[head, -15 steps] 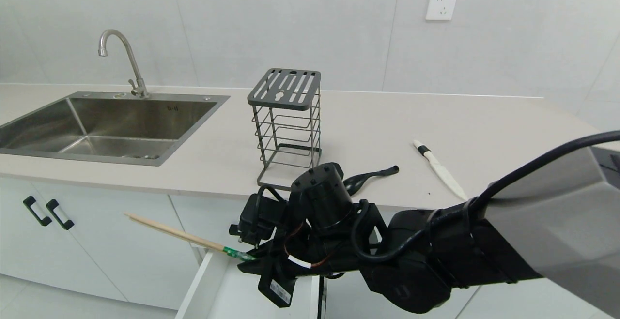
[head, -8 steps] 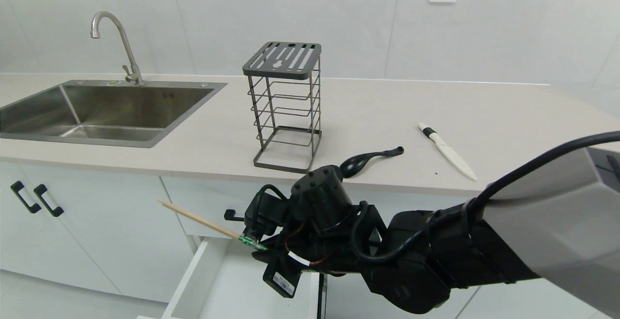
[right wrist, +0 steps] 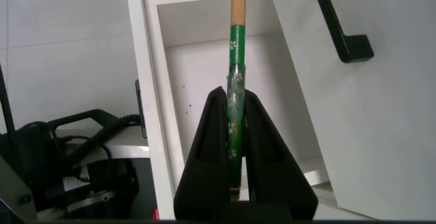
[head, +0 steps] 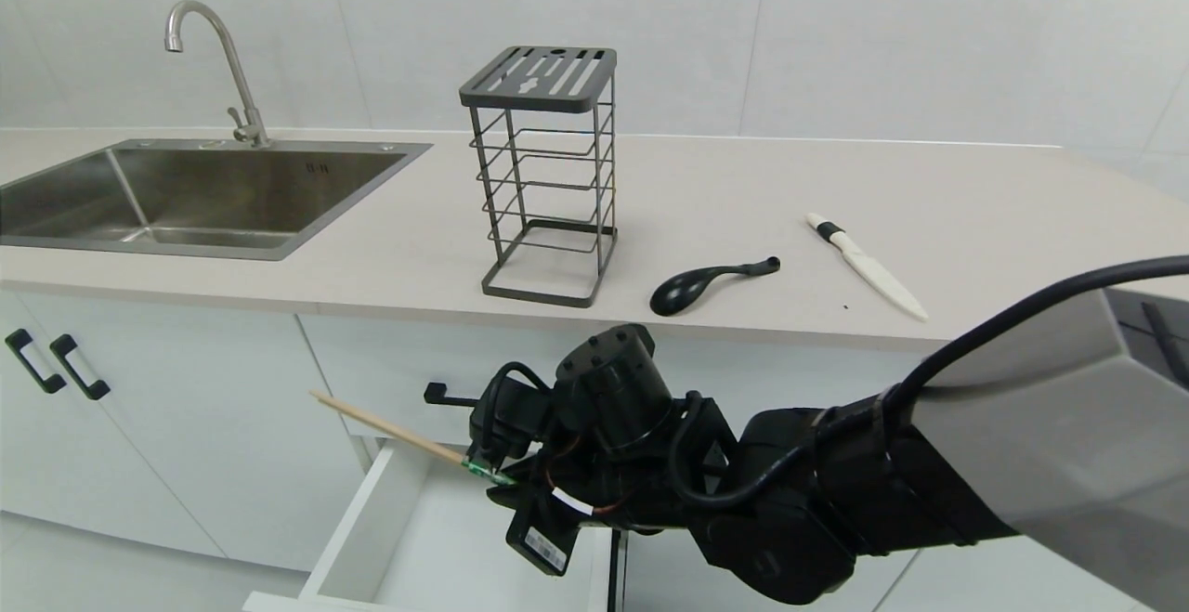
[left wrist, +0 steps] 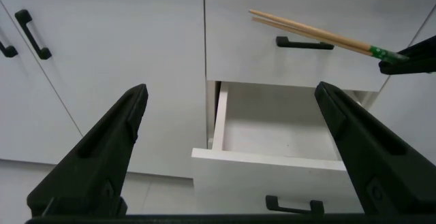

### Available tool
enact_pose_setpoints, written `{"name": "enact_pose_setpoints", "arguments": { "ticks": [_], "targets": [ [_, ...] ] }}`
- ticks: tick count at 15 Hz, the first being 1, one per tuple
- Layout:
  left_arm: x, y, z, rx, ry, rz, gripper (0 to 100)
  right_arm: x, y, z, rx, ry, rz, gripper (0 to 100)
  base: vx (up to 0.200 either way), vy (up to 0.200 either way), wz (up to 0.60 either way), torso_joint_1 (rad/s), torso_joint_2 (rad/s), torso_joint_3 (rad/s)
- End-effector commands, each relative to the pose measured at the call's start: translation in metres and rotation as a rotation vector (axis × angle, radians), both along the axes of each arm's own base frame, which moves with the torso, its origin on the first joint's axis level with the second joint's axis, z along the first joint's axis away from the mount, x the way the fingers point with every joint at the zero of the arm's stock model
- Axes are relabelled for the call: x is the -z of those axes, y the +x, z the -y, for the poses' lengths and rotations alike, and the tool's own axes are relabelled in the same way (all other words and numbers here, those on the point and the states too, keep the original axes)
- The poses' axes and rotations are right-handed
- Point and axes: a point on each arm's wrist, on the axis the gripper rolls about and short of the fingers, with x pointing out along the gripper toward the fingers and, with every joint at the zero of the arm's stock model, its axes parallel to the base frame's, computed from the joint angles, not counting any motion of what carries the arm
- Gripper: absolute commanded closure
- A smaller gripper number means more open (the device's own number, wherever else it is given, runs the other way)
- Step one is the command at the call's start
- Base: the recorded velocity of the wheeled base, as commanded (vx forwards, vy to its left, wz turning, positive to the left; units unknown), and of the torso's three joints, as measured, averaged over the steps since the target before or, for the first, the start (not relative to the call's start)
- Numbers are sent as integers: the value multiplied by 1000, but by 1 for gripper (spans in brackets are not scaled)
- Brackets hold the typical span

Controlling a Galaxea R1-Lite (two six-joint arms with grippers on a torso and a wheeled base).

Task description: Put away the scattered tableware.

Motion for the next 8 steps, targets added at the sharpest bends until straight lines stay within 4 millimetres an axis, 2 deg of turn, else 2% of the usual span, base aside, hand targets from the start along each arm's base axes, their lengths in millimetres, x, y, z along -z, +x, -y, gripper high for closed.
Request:
{"name": "enact_pose_setpoints", "arguments": {
  "ticks": [1,4,8],
  "targets": [
    [0,0,0,0,1,-1,0,3,0,-1,-1,-5,-2,100,0,0,0,-66,154,85],
    [0,0,0,0,-1,-1,0,4,1,0,1,-8,-5,100,0,0,0,-120,219,85],
    [0,0,0,0,1,-1,0,9,2,-1,1,-19,-11,100,0,0,0,-211,339,132]
  ]
}}
